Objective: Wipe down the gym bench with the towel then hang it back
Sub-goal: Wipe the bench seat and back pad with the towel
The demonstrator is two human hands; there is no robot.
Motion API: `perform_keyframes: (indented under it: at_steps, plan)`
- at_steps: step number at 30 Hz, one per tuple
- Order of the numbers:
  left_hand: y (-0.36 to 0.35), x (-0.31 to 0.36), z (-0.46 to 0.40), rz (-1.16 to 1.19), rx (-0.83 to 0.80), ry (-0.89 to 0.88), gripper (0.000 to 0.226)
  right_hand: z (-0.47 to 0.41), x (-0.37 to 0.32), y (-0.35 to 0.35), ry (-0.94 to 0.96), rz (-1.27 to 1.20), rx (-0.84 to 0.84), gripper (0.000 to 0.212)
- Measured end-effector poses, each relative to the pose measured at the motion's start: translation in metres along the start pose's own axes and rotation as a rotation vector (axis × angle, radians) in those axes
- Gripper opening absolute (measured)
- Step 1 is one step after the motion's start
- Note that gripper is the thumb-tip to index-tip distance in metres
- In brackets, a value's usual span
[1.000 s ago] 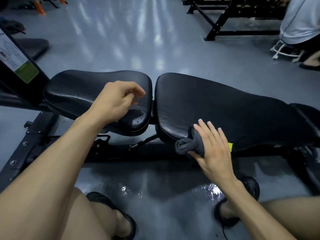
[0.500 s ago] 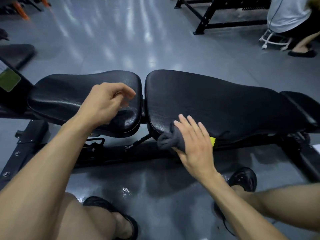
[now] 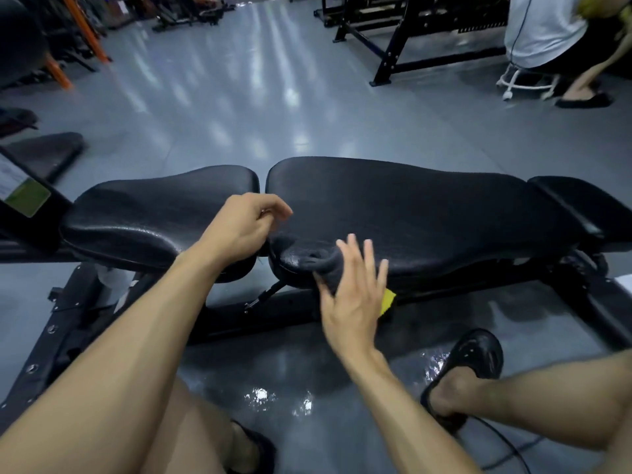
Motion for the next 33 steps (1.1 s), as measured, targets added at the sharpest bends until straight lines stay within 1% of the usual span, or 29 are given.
perform_keyframes:
  at_steps: [3,5,6,8,10,12,13,14,15,17,20,21,23,24,26,28,29,31,33]
  plan:
    - [-0.008,0.022,0.001,-0.072,-0.012,-0.053,0.04,0.004,-0.021,-0.017,0.169,0.07,-0.089,0.074]
    - [-0.01,0.025,0.004,-0.077,-0.035,-0.058,0.04,-0.001,-0.006,-0.011,0.26,0.062,-0.124,0.077]
    - [-0.009,0.023,0.004,-0.072,-0.037,-0.051,0.04,-0.005,0.007,-0.006,0.27,0.053,-0.124,0.078]
    - [-0.006,0.017,0.002,-0.053,-0.001,-0.035,0.041,-0.01,0.04,0.009,0.192,0.025,-0.084,0.071]
    - [-0.009,0.014,-0.007,-0.004,0.04,-0.035,0.04,-0.014,0.072,0.027,-0.005,-0.038,0.004,0.06]
    - [-0.018,0.009,-0.017,0.068,0.023,-0.03,0.038,-0.019,0.094,0.036,-0.225,-0.134,0.096,0.058]
    - [-0.023,0.005,-0.021,0.105,0.003,-0.027,0.038,-0.02,0.097,0.036,-0.288,-0.165,0.136,0.058]
    - [-0.026,0.001,-0.025,0.139,-0.005,-0.028,0.039,-0.019,0.092,0.035,-0.308,-0.172,0.165,0.057]
    - [-0.025,-0.004,-0.029,0.171,0.004,-0.03,0.039,-0.017,0.082,0.031,-0.283,-0.161,0.18,0.056]
    - [-0.02,-0.014,-0.035,0.238,0.044,-0.025,0.04,-0.007,0.047,0.015,-0.105,-0.094,0.155,0.057]
    - [-0.015,-0.027,-0.04,0.347,0.072,-0.009,0.04,0.01,-0.02,-0.033,0.217,0.121,0.004,0.072]
    - [-0.014,-0.03,-0.04,0.383,0.079,0.0,0.04,0.013,-0.04,-0.049,0.286,0.184,-0.015,0.069]
    - [-0.01,-0.035,-0.037,0.434,0.095,0.014,0.041,0.014,-0.067,-0.074,0.403,0.286,-0.012,0.049]
    - [-0.008,-0.036,-0.036,0.449,0.101,0.021,0.041,0.013,-0.07,-0.078,0.447,0.335,-0.009,0.045]
    - [-0.004,-0.038,-0.034,0.473,0.117,0.032,0.041,0.014,-0.061,-0.076,0.56,0.455,-0.031,0.048]
    - [-0.001,-0.039,-0.032,0.471,0.131,0.046,0.04,0.016,-0.043,-0.063,0.699,0.487,-0.071,0.049]
    - [-0.001,-0.039,-0.032,0.464,0.123,0.047,0.04,0.015,-0.031,-0.053,0.713,0.467,-0.058,0.049]
    - [-0.003,-0.038,-0.029,0.453,0.109,0.039,0.042,0.007,0.004,-0.027,0.614,0.408,-0.016,0.057]
    - [-0.002,-0.038,-0.027,0.458,0.109,0.025,0.045,-0.001,0.048,0.003,0.417,0.388,-0.038,0.083]
Point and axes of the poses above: each hand's wrist, its own z-axis away from the middle knuckle, its own y-axis out of the back of the hand, x = y × z, the point moved 5 cm from there along -z, towards the middle knuckle, and after that the axes turned 3 degrees about -y, right-handed, at the moved point
